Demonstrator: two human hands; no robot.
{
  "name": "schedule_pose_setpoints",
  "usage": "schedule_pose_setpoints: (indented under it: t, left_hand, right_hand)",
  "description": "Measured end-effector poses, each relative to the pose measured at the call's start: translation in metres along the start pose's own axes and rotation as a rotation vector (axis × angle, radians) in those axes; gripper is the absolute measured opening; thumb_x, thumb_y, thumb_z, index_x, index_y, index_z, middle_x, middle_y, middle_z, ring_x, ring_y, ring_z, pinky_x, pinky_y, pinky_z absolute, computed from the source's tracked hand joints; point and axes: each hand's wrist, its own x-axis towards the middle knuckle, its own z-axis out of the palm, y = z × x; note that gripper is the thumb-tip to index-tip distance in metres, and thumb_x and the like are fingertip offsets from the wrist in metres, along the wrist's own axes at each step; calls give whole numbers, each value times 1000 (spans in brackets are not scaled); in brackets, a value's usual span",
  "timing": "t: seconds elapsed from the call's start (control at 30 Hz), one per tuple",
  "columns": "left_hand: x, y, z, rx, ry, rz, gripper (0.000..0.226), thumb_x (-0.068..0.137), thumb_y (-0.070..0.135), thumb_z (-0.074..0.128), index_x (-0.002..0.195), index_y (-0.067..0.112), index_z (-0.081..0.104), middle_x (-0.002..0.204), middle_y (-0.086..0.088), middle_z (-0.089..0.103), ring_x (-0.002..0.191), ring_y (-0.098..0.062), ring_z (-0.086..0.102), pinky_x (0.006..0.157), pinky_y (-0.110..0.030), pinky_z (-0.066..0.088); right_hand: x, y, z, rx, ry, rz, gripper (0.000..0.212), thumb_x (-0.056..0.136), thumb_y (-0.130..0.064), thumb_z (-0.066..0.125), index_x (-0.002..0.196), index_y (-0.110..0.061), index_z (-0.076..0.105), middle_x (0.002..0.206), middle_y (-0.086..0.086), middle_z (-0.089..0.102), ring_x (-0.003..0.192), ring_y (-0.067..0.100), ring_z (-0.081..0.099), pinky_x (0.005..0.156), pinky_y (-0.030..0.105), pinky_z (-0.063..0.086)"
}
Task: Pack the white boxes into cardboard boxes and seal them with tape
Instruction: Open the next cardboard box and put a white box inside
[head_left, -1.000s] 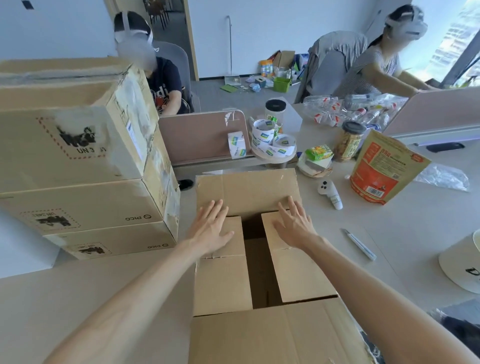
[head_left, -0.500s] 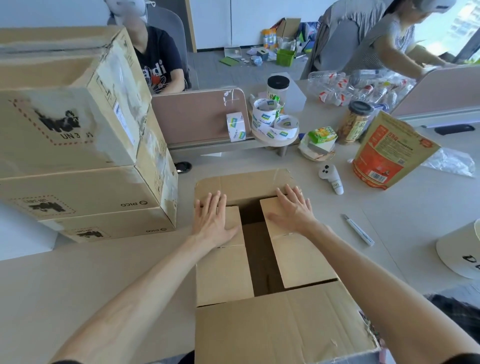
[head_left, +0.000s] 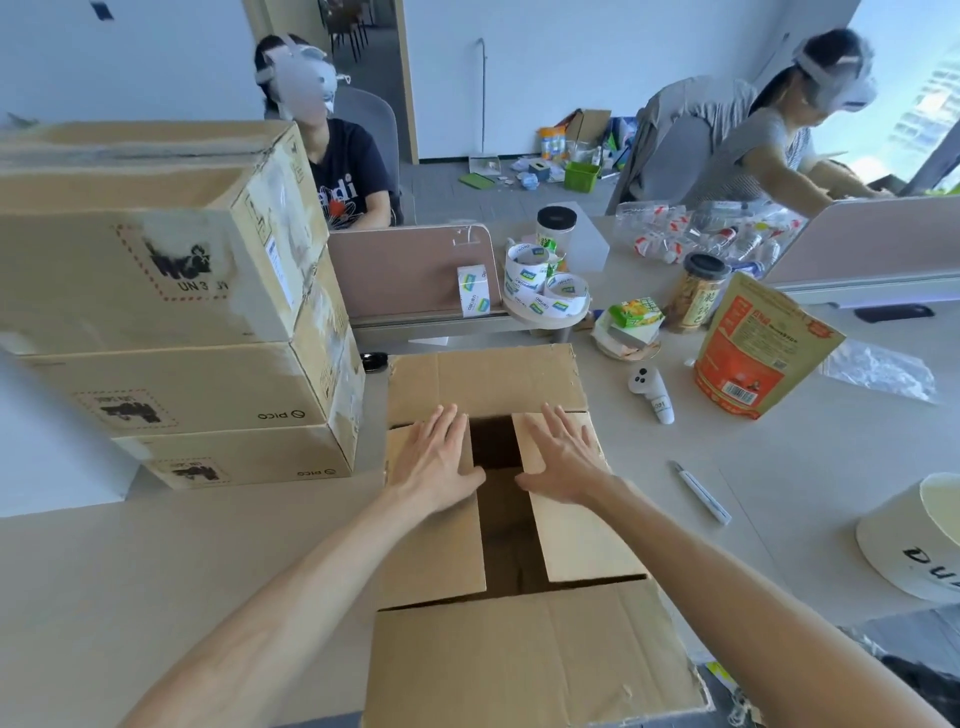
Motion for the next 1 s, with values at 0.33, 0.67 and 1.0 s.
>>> schedule_pose_setpoints:
  t: [0.33,0.67,1.0]
  left_hand:
    - [-12,13,-68,165,42,0,56,89,12,52,143,15,40,163,-4,9,150,-20,1,117,-37,25]
    - [-41,9,-75,945,-230,-145,51,93,28,51,143,22,43,158,-13,24,149,-34,3,116,-58,-8]
    - [-84,-13,-18,784,-257,-175,48,93,19,47,141,14,44,150,-12,34,142,-30,22,118,-50,10]
  right_hand:
    - [-15,-1,-48,143,84,-41,79,84,-19,55,154,-28,20,164,1,-6,148,33,18,112,46,35]
    - [-41,33,-62,-492,245,27,54,85,-12,61,138,-13,49,157,22,15,147,41,1,119,52,13]
    - [-78,70,-15,-368,30,159,40,99,-25,47,138,-18,52,158,19,20,148,45,-6,120,54,8]
